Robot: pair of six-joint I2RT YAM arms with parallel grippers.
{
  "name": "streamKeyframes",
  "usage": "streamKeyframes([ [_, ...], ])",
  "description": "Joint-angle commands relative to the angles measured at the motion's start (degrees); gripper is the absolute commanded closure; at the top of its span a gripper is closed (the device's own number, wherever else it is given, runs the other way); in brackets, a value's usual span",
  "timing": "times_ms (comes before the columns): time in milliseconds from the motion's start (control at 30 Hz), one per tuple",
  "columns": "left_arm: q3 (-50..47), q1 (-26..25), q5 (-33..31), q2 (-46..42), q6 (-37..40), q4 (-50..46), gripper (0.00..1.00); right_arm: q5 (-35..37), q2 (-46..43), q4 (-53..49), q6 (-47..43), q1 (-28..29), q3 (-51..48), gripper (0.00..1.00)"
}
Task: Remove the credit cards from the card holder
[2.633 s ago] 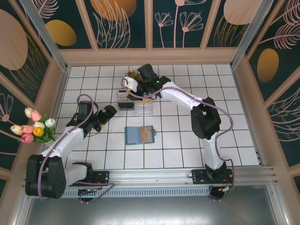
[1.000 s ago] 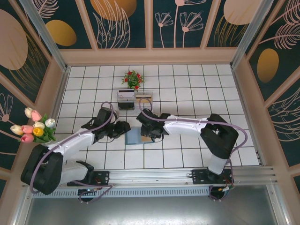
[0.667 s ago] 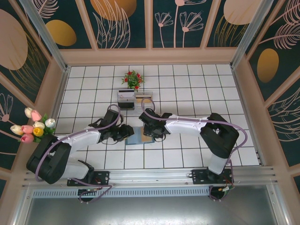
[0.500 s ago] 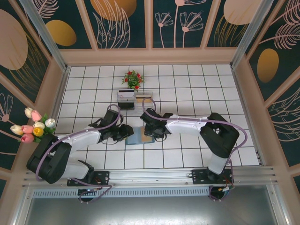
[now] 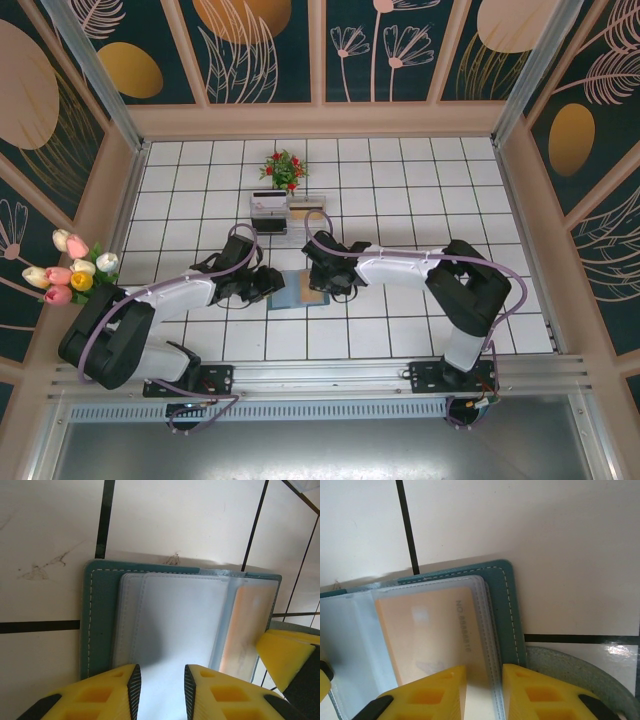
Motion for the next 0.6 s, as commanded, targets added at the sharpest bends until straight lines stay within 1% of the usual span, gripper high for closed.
streamKeyframes([
  [0,-0.5,-0.3,-1.2,1.0,0.8,-0.6,0.68,-1.0,-0.9,0.7,-0.7,-0.3,-0.4,0.74],
  [200,-0.4,-0.3,-1.6,1.0,1.0,-0.9,0.68,0.7,-2.2,-1.4,-0.9,-0.2,0.3,0.73],
  [333,-0.2,-0.3,-1.8,1.1,1.6,-1.4,0.68,0.6,-2.2,-3.0,-1.8,0.0,1.5,0.70],
  [567,0.0,-0.2,-1.9,1.3,2.0,-1.9,0.68,0.0,-2.3,-3.1,-2.0,0.2,1.9,0.70],
])
